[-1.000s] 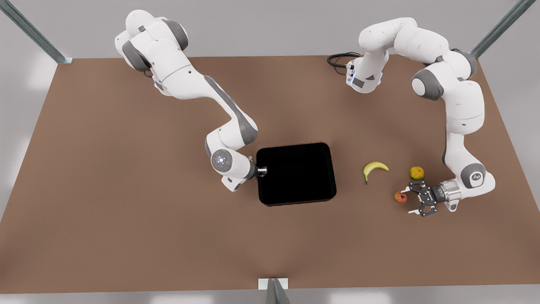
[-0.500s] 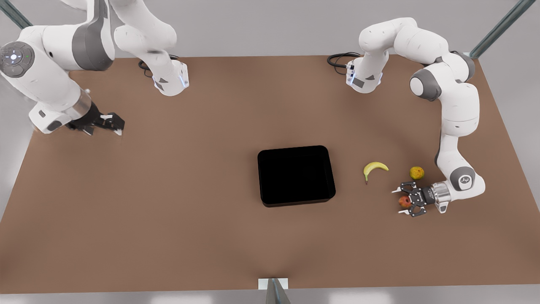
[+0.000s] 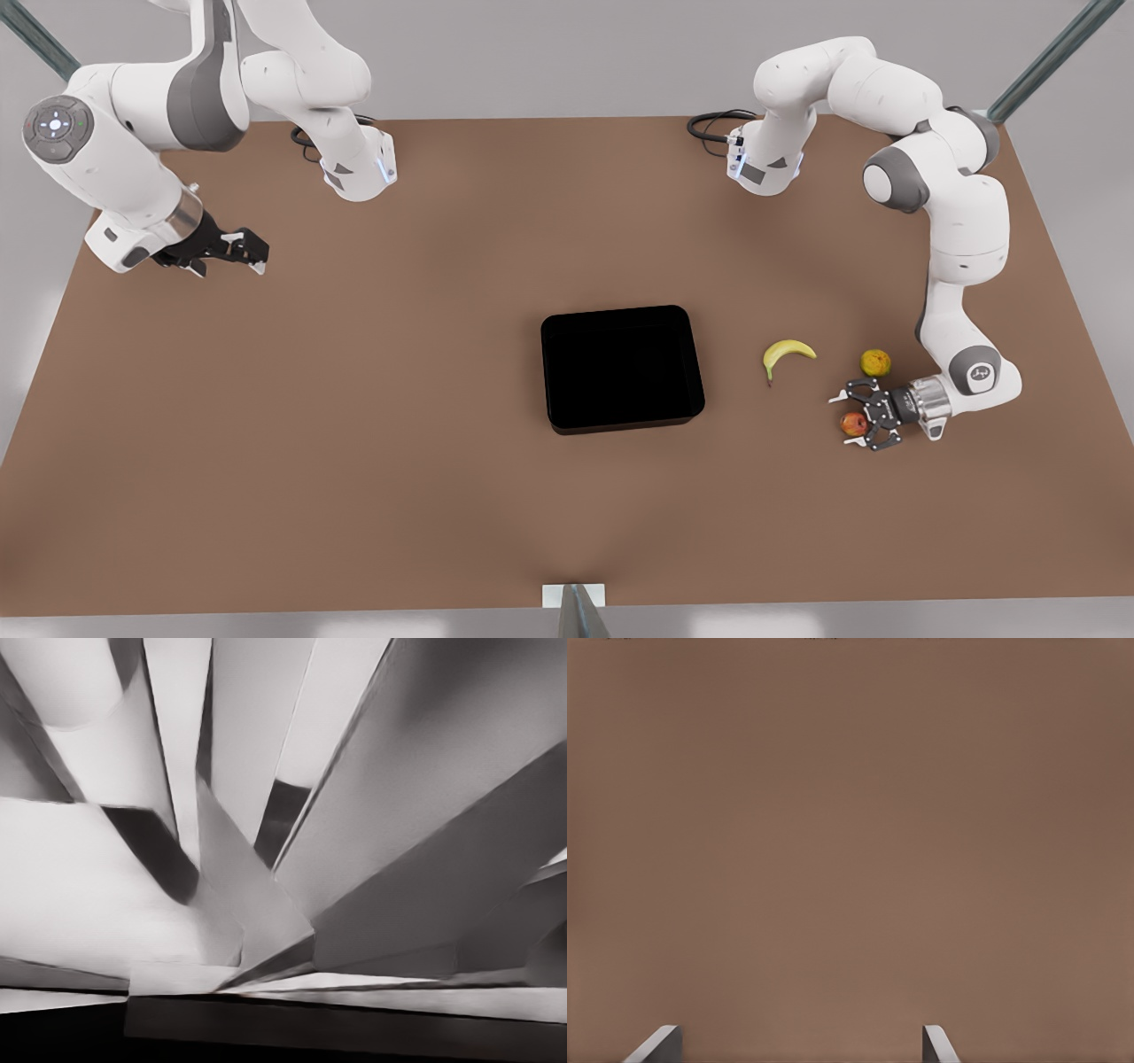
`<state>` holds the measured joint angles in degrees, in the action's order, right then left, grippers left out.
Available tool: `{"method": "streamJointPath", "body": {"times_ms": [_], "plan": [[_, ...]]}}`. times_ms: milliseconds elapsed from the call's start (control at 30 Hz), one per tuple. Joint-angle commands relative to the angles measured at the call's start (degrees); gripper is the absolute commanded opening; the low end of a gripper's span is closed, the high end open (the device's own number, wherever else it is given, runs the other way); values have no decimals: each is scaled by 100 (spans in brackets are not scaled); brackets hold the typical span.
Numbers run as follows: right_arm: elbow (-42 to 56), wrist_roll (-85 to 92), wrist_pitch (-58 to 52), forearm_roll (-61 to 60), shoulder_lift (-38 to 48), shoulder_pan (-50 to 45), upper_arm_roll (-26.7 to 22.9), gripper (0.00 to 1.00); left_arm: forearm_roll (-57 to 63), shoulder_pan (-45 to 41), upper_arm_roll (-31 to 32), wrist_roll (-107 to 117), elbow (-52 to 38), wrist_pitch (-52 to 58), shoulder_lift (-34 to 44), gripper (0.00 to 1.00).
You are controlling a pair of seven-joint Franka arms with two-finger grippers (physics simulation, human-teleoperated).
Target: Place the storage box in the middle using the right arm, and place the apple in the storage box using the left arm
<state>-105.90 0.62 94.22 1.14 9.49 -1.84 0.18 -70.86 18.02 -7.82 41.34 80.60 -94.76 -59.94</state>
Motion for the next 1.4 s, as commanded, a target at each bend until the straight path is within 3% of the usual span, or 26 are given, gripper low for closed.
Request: {"method": "streamJointPath", "body": {"times_ms": [0, 67, 133, 267, 367, 500, 700, 1167, 1367], "plan": [[-1, 0, 0, 0, 9, -1, 0, 100, -41, 0, 0, 14, 0, 19, 9, 92], [-1, 9, -9, 0, 9, -1, 0, 100, -59, 9, 9, 41, 0, 107, 18, 92], [-1, 9, -17, 0, 9, -1, 0, 100, -156, 79, 0, -21, 0, 239, 9, 85], [17, 17, -35, 0, 9, 8, 0, 100, -235, 79, 0, -126, 9, 142, -96, 84], [34, 35, -35, -9, 9, 8, 0, 100, -252, 79, 9, -117, 9, 142, -114, 75], [34, 62, -53, -132, 9, 26, -18, 100, -305, 88, 18, -126, 88, 2, -114, 75], [34, 62, -35, -132, 0, 8, -18, 100, -305, 106, 35, -109, 88, 2, -131, 59], [52, 62, -53, -132, 0, 17, -9, 100, -288, 114, 62, 102, 114, 19, -26, 56], [87, 70, -53, -132, -8, 17, -18, 100, -226, 70, 141, 814, 228, 2, 589, 56]]}}
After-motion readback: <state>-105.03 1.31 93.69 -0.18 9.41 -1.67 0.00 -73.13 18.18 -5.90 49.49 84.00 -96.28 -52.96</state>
